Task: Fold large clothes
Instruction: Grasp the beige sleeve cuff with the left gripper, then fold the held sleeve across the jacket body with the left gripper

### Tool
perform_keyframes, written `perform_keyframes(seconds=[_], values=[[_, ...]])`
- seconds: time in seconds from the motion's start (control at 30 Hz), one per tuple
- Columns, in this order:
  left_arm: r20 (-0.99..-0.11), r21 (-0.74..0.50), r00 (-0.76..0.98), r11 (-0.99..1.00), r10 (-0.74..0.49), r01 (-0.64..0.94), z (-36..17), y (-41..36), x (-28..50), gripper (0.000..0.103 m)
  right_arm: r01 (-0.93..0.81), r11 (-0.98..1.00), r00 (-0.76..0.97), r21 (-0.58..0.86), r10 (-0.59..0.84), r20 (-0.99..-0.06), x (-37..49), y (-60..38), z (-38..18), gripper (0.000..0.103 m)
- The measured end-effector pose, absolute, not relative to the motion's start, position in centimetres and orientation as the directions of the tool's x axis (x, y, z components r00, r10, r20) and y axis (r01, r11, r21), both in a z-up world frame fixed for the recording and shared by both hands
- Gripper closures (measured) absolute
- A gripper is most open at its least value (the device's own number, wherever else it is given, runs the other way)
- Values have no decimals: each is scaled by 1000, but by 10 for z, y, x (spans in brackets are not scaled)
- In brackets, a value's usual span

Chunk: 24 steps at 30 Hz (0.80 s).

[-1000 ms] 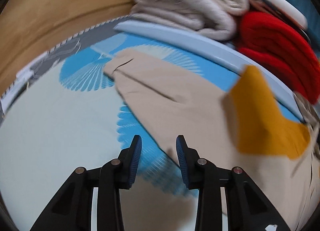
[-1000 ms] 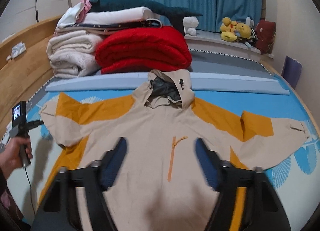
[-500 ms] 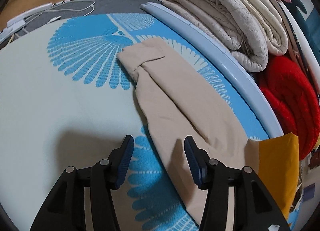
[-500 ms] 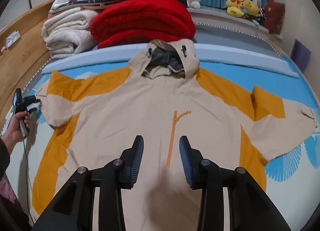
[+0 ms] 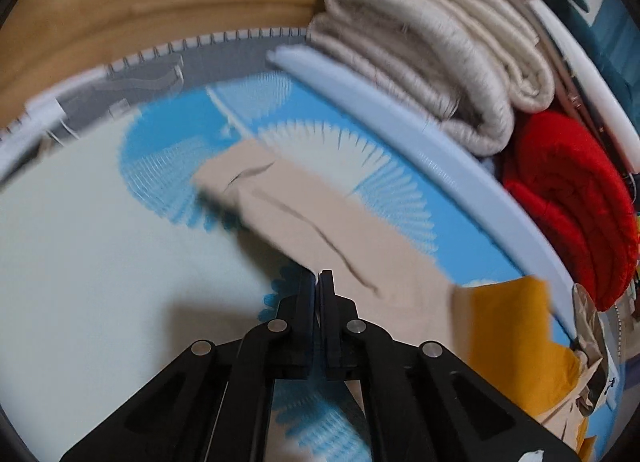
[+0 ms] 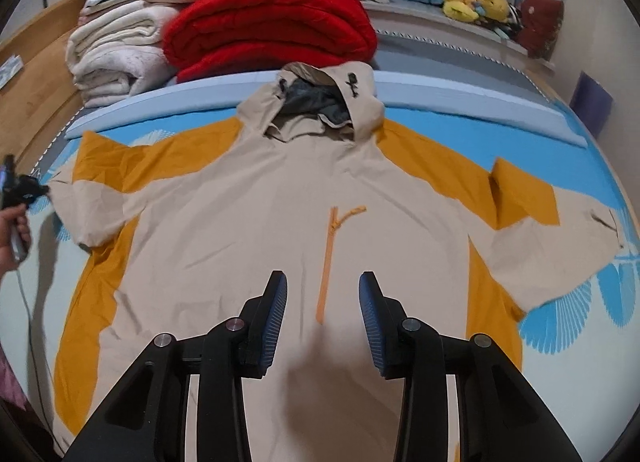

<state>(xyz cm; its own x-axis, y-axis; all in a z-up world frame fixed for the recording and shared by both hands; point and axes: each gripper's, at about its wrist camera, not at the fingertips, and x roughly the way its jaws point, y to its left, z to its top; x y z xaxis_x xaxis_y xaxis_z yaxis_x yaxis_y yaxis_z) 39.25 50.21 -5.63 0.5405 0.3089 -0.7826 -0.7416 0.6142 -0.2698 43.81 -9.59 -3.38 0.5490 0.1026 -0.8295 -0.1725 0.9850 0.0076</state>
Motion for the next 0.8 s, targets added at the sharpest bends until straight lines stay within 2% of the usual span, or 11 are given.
perform_keyframes(seconds=[0.13,0.3,0.37,0.5,0.67,0.8], values=[[-761,-225,543,640,355,-734,2,461,370,103,-148,988,536,39,113,-837,434,-102,-27,64],[-674,-286,648,683,354,-672,83,376,334,103,-156,985,542,74,148,-828,426,-105,-18,64],[-641,-298,687,714,343,-634,99,344,329,103,-160,983,542,87,161,-825,423,-107,-15,64],[-613,-253,723,787,320,-563,94,289,340,103,-160,982,550,100,173,-817,417,-112,-8,64],[-672,-234,709,848,213,-476,64,235,384,103,-136,986,554,94,154,-818,415,-123,-8,64],[-677,-182,731,945,78,-270,50,154,414,103,-127,989,542,82,138,-829,417,-128,-15,64]])
